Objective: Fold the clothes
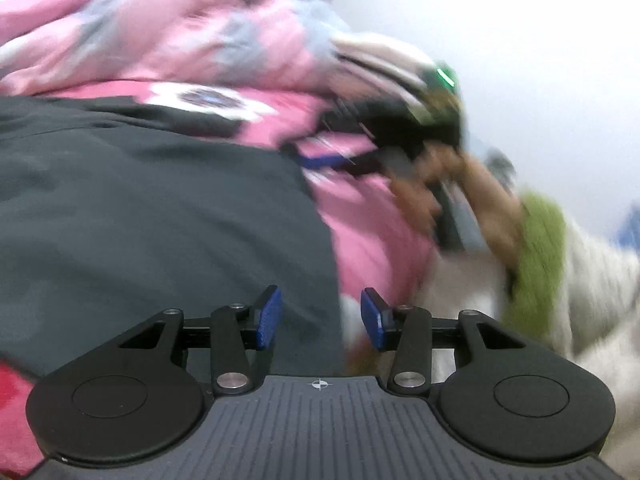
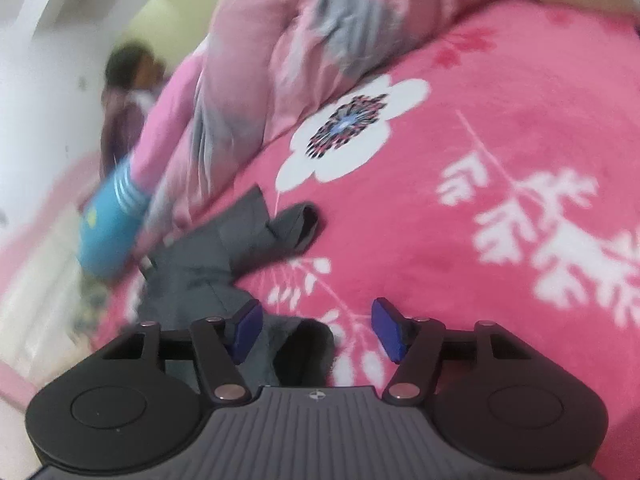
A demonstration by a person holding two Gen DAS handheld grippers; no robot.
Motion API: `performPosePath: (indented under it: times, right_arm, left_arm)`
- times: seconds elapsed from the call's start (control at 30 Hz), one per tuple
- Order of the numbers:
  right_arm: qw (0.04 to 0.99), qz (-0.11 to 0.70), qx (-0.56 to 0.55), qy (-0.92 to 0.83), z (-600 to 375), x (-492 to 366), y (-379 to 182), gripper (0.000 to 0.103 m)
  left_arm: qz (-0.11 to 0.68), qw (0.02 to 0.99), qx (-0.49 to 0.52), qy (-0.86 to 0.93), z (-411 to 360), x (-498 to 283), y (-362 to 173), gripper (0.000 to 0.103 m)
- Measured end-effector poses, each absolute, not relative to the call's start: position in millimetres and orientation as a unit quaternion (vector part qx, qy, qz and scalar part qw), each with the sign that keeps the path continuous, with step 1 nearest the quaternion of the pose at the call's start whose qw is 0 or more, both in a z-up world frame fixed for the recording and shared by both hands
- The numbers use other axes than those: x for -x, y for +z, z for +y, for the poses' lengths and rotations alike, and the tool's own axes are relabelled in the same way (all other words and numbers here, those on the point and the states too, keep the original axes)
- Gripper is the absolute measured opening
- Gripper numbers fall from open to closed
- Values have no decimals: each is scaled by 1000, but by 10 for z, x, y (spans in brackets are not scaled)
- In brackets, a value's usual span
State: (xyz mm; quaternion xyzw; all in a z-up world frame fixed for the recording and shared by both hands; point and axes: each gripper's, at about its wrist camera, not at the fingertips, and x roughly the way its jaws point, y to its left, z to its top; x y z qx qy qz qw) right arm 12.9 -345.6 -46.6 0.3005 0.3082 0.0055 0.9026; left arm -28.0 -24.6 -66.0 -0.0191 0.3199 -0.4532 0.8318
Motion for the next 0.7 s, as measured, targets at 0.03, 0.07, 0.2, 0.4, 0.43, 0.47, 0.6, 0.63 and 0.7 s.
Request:
performPosePath:
  times: [0.03,0.07,0.2,0.4,0.43,0.47,0.6,0.63,0.7]
  right_arm:
    - [907,310,-285,8,-3401,-127,-462,3]
    - [911,312,-271,11,-3349,-125,-458,3]
    - [936,251,-248,0,-3309,50,-245,3]
    - [913,305,-268,-37,-3417,-66,-518,4]
    - [911,301,-278,-39,-3447,-59,-500,6]
    - [910,295,-288,-39,-3476,-46,-470,7]
    - [924,264,-266,-71,-3559,22,-282,20]
    - [926,262,-265,-61,-3584,-23,-216,20]
    - [928,259,-265,-38,-3632,-123,-83,24]
  left_arm:
    - [326,838,30,-437,-210,207,-677,44]
    - [331,843,41,-421,-173,133,-693,44]
    - [349,848,60,-394,-96,-27,-734,43]
    - [356,843,47,-401,-101,-55,-717,44]
    - [359,841,48,-403,-88,-68,-709,43]
    - [361,839,53,-404,-61,-85,-691,44]
    - [350,839,67,-411,47,-252,-513,45]
    - [344,841,69,-411,55,-344,-447,46]
    - [334,849,72,-404,43,-574,-306,51]
